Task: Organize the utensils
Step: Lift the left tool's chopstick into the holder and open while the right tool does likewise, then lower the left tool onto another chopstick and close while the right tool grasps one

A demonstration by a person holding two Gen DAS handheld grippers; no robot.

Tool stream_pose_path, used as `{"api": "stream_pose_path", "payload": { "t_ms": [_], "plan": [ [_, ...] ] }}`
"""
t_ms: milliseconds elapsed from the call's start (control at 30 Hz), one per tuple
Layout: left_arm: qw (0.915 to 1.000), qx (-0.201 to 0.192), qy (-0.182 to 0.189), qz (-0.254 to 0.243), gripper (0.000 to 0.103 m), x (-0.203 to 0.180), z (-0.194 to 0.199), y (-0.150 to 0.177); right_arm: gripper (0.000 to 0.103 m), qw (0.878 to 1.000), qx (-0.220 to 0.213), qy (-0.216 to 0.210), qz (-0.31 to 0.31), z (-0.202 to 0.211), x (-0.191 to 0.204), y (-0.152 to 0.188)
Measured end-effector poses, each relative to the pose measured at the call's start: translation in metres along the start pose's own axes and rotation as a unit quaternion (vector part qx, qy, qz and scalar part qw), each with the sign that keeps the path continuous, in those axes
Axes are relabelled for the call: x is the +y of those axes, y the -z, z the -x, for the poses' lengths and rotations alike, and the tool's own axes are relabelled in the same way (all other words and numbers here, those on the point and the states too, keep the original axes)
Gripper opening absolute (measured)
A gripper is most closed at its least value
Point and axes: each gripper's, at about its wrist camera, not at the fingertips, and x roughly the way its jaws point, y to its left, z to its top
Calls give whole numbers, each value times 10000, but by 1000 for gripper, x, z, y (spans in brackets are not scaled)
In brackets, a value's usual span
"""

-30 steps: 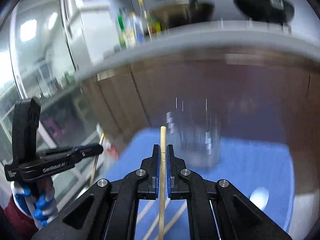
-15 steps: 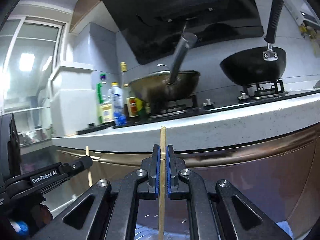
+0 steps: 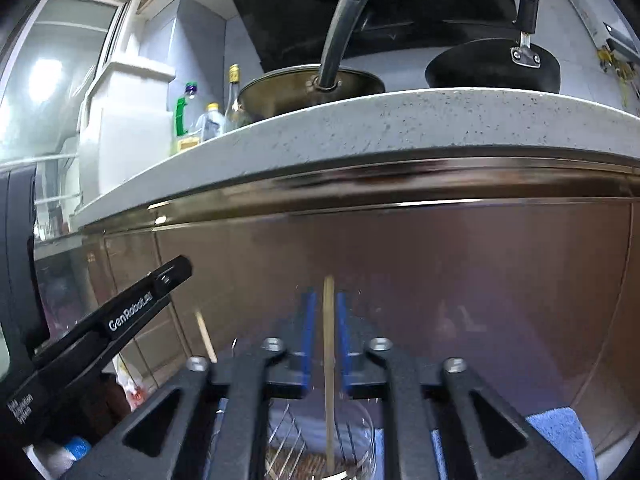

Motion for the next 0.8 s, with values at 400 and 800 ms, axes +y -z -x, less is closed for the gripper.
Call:
{"api": "stream_pose_path", "payload": {
  "t_ms": [400, 800],
  "plan": [
    [9967, 748, 12, -307, 37, 36, 82, -27, 37, 9990, 424, -3, -128, 79, 1, -11],
    [9628, 2666, 158, -402, 37, 97, 144, 10, 22, 9816, 1864, -357, -189, 135, 26, 35]
  ]
}}
